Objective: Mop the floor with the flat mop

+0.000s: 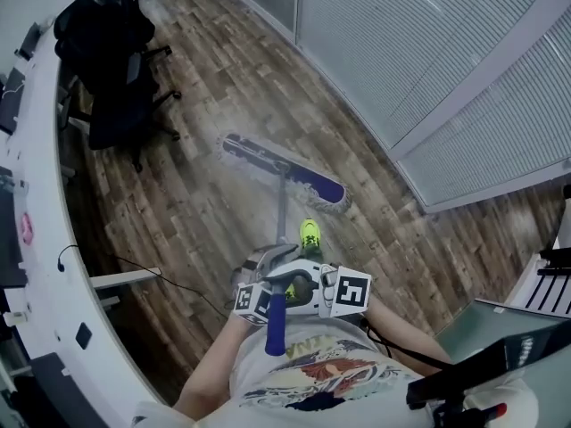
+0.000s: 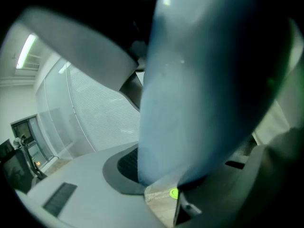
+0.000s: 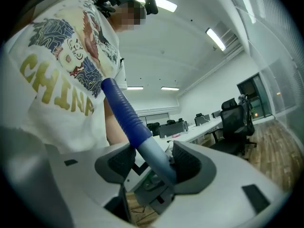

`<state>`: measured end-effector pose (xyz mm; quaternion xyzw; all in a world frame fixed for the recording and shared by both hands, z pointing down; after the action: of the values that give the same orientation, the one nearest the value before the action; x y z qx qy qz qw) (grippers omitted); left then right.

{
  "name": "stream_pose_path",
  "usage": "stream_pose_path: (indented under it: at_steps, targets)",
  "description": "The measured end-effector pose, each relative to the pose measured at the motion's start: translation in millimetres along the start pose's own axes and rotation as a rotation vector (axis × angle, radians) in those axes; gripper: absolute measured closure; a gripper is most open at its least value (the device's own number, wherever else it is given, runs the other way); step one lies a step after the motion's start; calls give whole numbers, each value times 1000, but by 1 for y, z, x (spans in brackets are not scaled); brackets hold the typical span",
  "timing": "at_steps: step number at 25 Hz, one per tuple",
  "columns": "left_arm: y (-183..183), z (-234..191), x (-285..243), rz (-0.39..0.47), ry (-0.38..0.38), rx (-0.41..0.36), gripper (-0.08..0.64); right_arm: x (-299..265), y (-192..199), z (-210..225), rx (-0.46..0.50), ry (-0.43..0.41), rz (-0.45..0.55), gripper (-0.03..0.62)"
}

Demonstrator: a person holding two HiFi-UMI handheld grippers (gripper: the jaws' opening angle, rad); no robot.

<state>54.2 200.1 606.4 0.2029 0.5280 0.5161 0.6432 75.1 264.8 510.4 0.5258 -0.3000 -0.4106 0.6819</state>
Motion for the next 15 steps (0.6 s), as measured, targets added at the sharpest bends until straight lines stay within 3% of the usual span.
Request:
stream_pose_path:
  at_steps: [9,15]
  targets:
    - [8,-13,-41,19,-10,-19,466,28,3,31,-37,-48,-28,345]
    - [-3,-106,-107,9,-46,3,465,71,-27,129,-26,-63,5,344]
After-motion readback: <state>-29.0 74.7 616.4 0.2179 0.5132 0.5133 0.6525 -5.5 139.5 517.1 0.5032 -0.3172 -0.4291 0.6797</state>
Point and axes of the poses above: the fingertips, and each gripper's own axes: x backward along the fingers, z to its right, y out of its underside, the point moved 3 cm from there along x, backward along the fingers, and after that the axes turned 5 degrees about -x, right-handed, at the moved point
